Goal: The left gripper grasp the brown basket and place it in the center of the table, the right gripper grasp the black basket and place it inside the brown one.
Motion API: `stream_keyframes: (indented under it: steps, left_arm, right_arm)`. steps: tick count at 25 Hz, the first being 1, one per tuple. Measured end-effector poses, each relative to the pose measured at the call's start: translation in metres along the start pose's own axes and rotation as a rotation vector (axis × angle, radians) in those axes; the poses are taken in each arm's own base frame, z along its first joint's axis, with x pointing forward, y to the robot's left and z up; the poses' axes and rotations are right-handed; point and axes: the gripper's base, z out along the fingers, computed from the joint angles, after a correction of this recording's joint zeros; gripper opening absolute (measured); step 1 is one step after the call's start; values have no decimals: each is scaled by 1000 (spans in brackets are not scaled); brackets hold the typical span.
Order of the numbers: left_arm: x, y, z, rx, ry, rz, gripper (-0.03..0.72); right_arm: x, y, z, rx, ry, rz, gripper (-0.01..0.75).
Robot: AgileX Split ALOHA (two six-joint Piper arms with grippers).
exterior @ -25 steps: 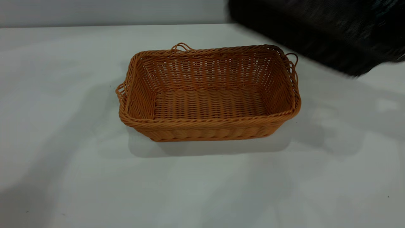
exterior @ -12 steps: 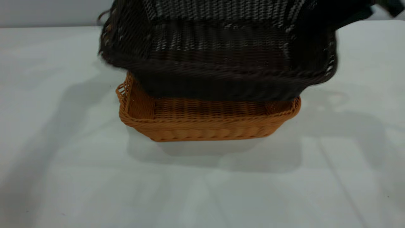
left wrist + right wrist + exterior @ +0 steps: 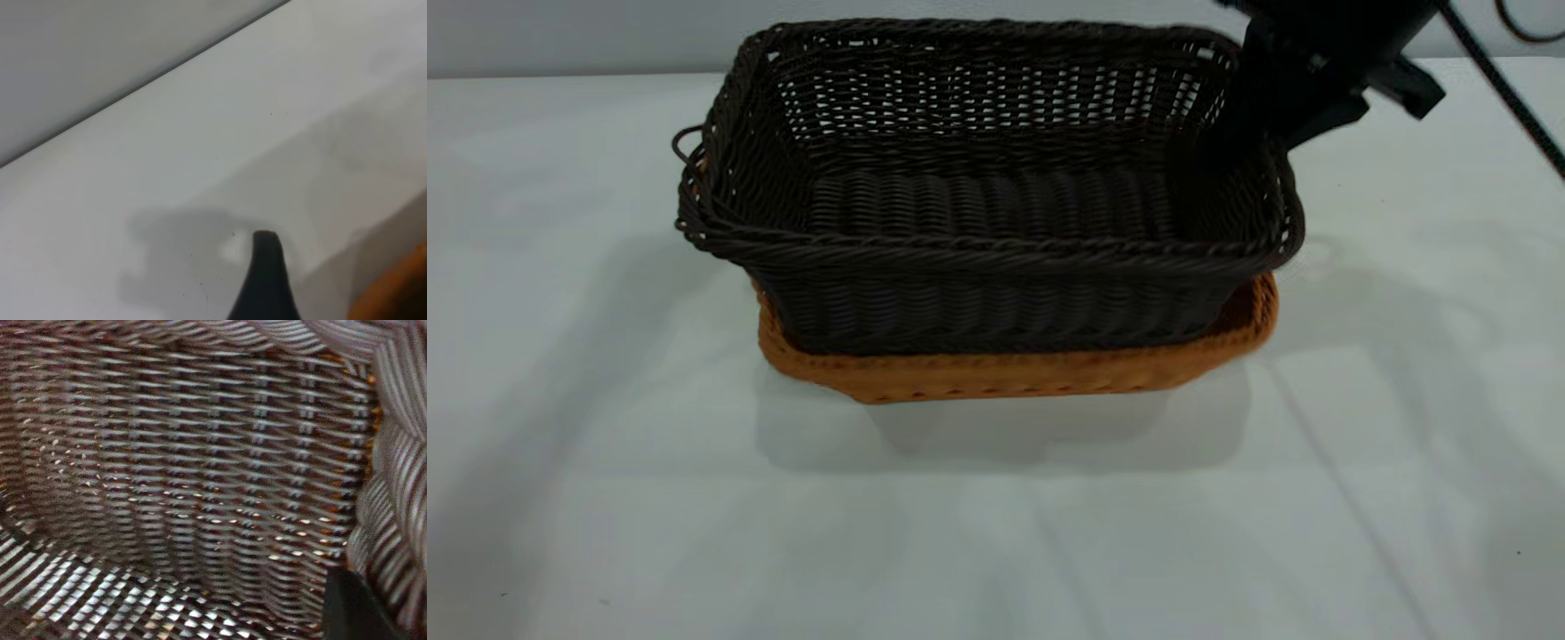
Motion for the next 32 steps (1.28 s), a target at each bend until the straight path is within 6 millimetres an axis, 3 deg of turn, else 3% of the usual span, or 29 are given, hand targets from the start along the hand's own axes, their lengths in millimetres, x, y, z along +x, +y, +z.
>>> stream_keyframes:
  steps: [4,10,13,17,23,27,30,32]
  left_arm:
    - [0,0,0,0,1,0,535]
    - [0,0,0,0,1,0,535]
    - [0,0,0,0,1,0,535]
    - [-1,0,0,-5,-10,0,535]
    - [-5,1,-6,-24,-45,7,535]
    - [-15,1,-35,-75,-91,56,535]
    - [-26,-4,-83,-131,-153,92,535]
    - [-30,-8,-118,-164,-183,94,535]
  right_arm:
    - [-4,-11,13,41,-26,7,80]
    - [-7,-14,14,64,-60,1,85]
    - [-7,-13,14,55,-61,8,122]
    - [-8,-11,13,33,-64,21,283]
    - [-12,-10,4,81,-63,-97,608]
    - [-24,4,-43,145,-150,-181,676]
    - [-23,28,-104,176,-282,-231,666]
    - [-12,50,-150,184,-375,-277,650]
